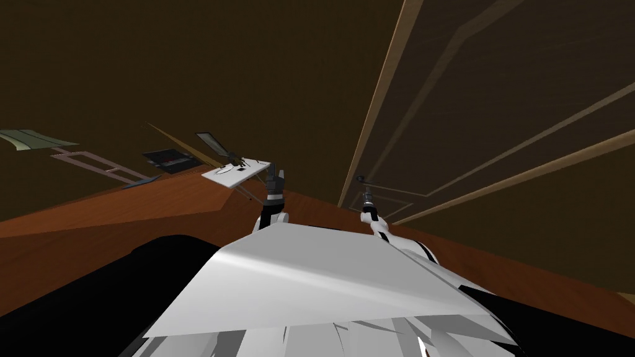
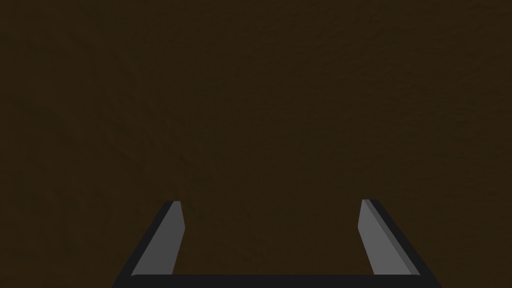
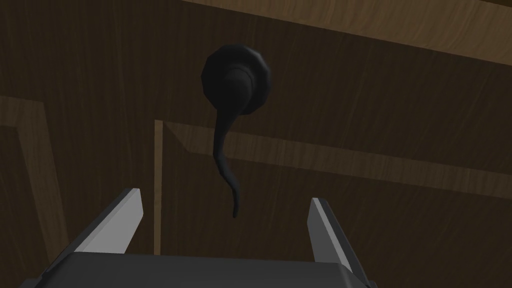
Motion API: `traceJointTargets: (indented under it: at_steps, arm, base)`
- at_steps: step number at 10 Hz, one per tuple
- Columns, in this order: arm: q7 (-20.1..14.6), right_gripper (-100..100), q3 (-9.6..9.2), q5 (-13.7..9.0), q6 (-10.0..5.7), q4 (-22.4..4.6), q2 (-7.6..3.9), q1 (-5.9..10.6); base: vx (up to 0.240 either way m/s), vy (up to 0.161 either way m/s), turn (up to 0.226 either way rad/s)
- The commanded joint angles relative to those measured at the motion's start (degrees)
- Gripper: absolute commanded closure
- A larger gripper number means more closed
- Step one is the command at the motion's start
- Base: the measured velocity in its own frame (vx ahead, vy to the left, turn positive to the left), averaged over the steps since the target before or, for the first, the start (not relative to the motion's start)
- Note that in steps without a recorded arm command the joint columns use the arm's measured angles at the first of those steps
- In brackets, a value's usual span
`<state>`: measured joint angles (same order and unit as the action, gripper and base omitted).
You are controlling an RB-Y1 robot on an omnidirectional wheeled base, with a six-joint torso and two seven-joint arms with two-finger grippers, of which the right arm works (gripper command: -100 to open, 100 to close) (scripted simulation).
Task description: Pull the door open
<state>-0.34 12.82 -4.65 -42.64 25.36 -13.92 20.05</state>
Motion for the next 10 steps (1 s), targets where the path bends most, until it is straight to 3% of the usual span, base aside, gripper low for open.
traceJointTargets:
  at_steps: [1,2,4,5,8,10]
  arm:
    - [0.0,-100,0.0,0.0,0.0,0.0,0.0,0.0]
    - [-0.95,-100,0.31,-0.24,-0.45,-0.4,-1.11,-0.66]
    - [-0.95,-100,0.31,-0.24,-0.45,-0.4,-1.11,-0.66]
    - [-2.24,-100,0.7,-0.55,-1.01,-0.69,-2.62,-1.72]
    - [-4.02,-100,1.23,-0.98,-1.77,-1.08,-4.7,-3.17]
    - [-4.02,-100,1.23,-0.98,-1.77,-1.08,-4.7,-3.17]
  base:
    - [0.022,-0.043,0.035]
    - [0.124,0.014,0.128]
    - [0.107,-0.013,0.024]
    - [0.139,-0.027,0.194]
    - [0.19,-0.004,0.11]
    - [0.092,-0.018,0.015]
